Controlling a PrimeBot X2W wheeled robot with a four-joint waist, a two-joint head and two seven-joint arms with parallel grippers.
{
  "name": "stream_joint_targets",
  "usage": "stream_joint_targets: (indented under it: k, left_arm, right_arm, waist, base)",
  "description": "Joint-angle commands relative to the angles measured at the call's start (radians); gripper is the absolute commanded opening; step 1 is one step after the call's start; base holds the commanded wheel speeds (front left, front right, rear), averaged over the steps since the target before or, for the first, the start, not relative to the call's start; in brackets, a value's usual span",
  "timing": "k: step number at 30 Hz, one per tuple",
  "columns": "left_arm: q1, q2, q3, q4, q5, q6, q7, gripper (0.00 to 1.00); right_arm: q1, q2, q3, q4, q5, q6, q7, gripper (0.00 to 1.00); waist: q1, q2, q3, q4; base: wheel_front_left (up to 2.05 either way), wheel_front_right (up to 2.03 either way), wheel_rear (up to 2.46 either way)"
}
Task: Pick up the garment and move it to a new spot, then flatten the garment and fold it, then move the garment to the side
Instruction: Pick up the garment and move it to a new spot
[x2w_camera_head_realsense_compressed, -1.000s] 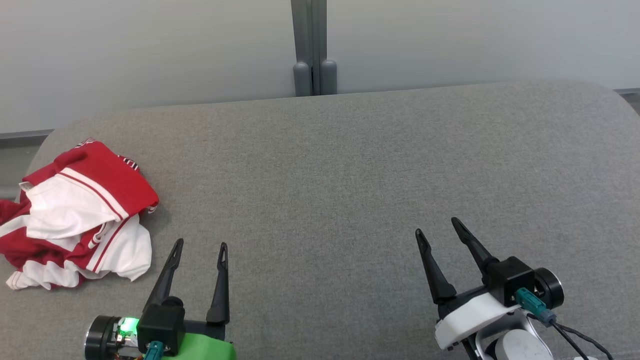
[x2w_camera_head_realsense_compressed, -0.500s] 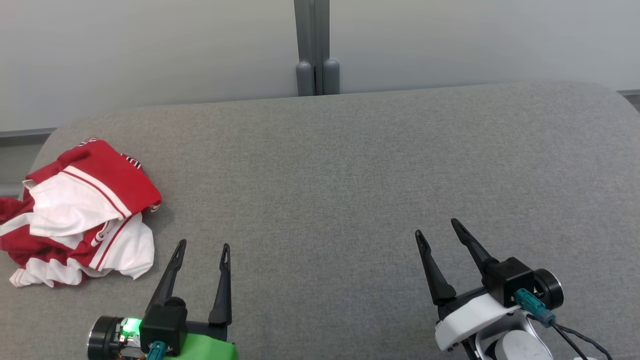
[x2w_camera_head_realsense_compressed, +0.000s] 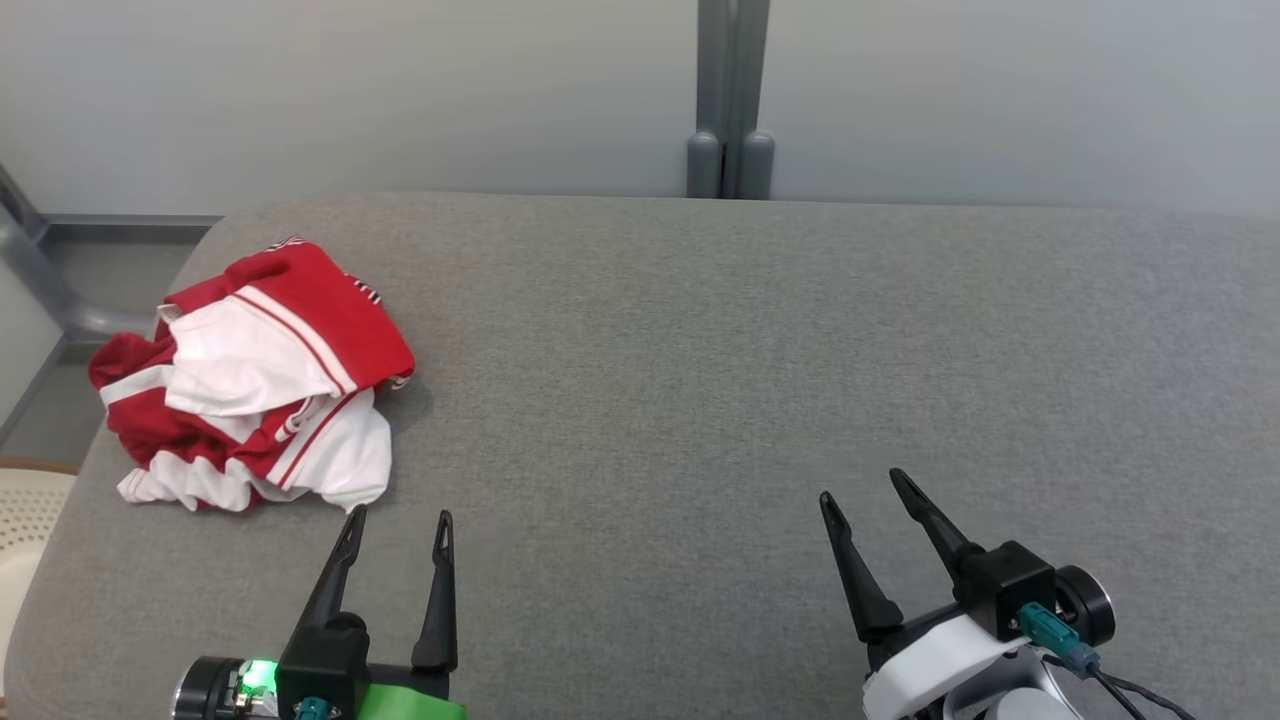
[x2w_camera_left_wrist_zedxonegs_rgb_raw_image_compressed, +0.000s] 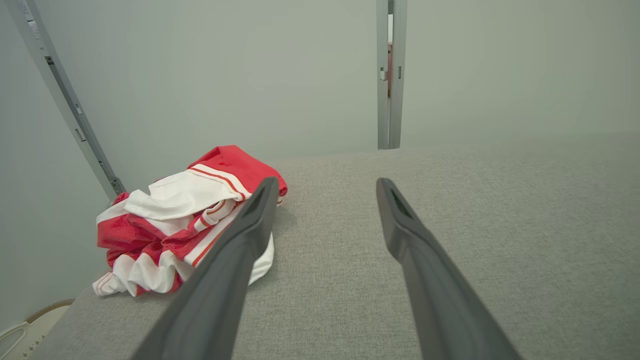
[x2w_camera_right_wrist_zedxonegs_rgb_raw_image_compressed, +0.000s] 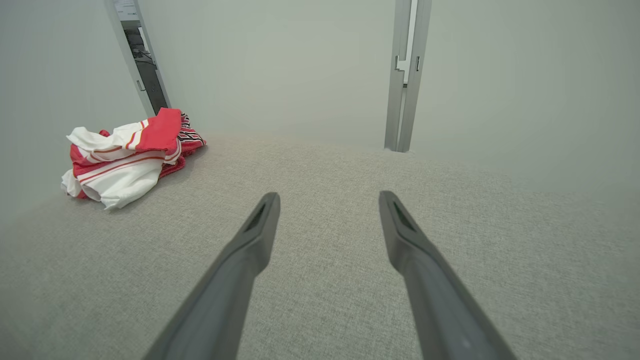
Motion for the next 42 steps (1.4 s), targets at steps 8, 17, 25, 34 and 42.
stream_joint_targets:
  k: [8,17,25,34,42]
  left_arm:
    - [0.032,0.001,0.02,0.003,-0.007,-0.008,0.0,1.0]
    - [0.046,0.003,0.026,-0.009,0.01,-0.013,0.0,1.0]
    - [0.053,0.002,0.025,-0.015,0.01,-0.012,0.0,1.0]
    - [0.055,0.0,0.024,-0.024,-0.01,0.007,0.0,1.0]
    - [0.053,-0.002,0.027,-0.028,-0.014,0.016,0.0,1.0]
  right_arm:
    - [0.032,-0.003,0.01,0.002,0.016,0.0,-0.003,1.0]
    - [0.036,-0.003,0.033,0.001,0.025,0.0,-0.003,1.0]
    - [0.038,-0.003,0.043,0.005,0.026,0.0,-0.003,1.0]
    - [0.011,-0.003,0.067,0.015,0.013,0.0,-0.003,1.0]
    - [-0.001,-0.003,0.086,0.027,0.005,0.0,-0.003,1.0]
  waist:
    - [0.0,0.0,-0.019,0.153]
    - [0.0,0.0,-0.017,0.243]
    - [0.0,0.0,-0.012,0.293]
    - [0.0,0.0,0.008,0.311]
    - [0.0,0.0,0.016,0.316]
  base:
    - [0.0,0.0,0.0]
    - [0.0,0.0,0.0]
    - [0.0,0.0,0.0]
    - [0.0,0.0,0.0]
    - [0.0,0.0,0.0]
